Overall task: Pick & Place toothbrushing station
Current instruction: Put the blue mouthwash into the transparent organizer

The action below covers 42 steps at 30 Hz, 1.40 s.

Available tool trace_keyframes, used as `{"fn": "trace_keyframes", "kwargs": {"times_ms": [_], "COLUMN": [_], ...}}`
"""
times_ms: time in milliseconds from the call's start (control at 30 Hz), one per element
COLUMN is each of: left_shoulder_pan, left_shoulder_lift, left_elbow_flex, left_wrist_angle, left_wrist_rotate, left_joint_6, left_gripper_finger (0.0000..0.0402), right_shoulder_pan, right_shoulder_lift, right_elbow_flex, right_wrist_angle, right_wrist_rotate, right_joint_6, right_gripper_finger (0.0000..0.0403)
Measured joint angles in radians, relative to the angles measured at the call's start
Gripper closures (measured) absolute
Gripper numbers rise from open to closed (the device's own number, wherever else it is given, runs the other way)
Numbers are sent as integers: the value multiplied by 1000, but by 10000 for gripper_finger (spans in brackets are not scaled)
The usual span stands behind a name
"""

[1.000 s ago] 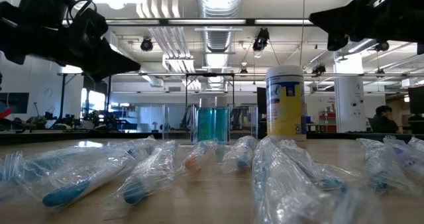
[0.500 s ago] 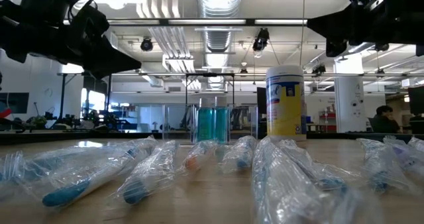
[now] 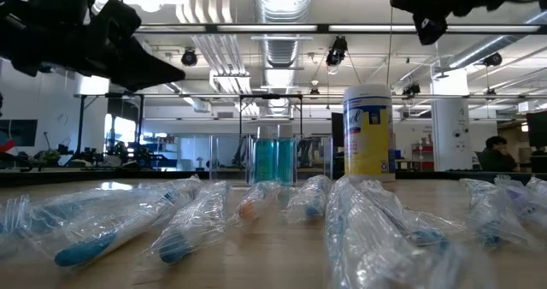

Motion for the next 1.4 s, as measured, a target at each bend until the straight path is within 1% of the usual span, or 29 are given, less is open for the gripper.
{"fn": "trace_keyframes", "kwargs": {"times_ms": [100, 233, 400, 500, 567, 733, 933, 1067, 1200, 1300, 1400], "left_shoulder_pan": [0, 0, 1, 0, 0, 0, 0, 0, 0, 0, 0], "left_shoulder_lift": [0, 0, 0, 0, 0, 0, 0, 0, 0, 0, 0], "left_elbow_flex": [2, 2, -4, -10, -11, -11, -11, -11, -11, -11, -11], "left_wrist_angle": [1, -3, -7, -9, -12, -12, -56, -68, -71, -73, -72], "left_wrist_rotate": [0, 0, 0, 1, 1, 1, 4, 4, 4, 4, 4], "left_joint_6": [2, 2, -22, -29, -38, -75, -112, -113, -128, -131, -130], "left_gripper_finger": [358, 356, 357, 361, 364, 370, 376, 375, 370, 367, 364], "right_shoulder_pan": [90, 213, 334, 379, 395, 417, 426, 434, 448, 466, 476], "right_shoulder_lift": [63, 168, 316, 400, 455, 583, 707, 751, 772, 785, 797], "right_elbow_flex": [119, 256, 423, 538, 617, 781, 882, 896, 884, 874, 861], "right_wrist_angle": [-189, -353, -554, -708, -830, -1109, -1285, -1314, -1314, -1311, -1312], "right_wrist_rotate": [95, 175, 242, 279, 280, 225, 79, -7, -87, -93, -92], "right_joint_6": [38, 100, 209, 288, 346, 404, 531, 604, 648, 679, 683], "right_gripper_finger": [394, 394, 394, 393, 388, 347, 277, 233, 201, 190, 186]}}
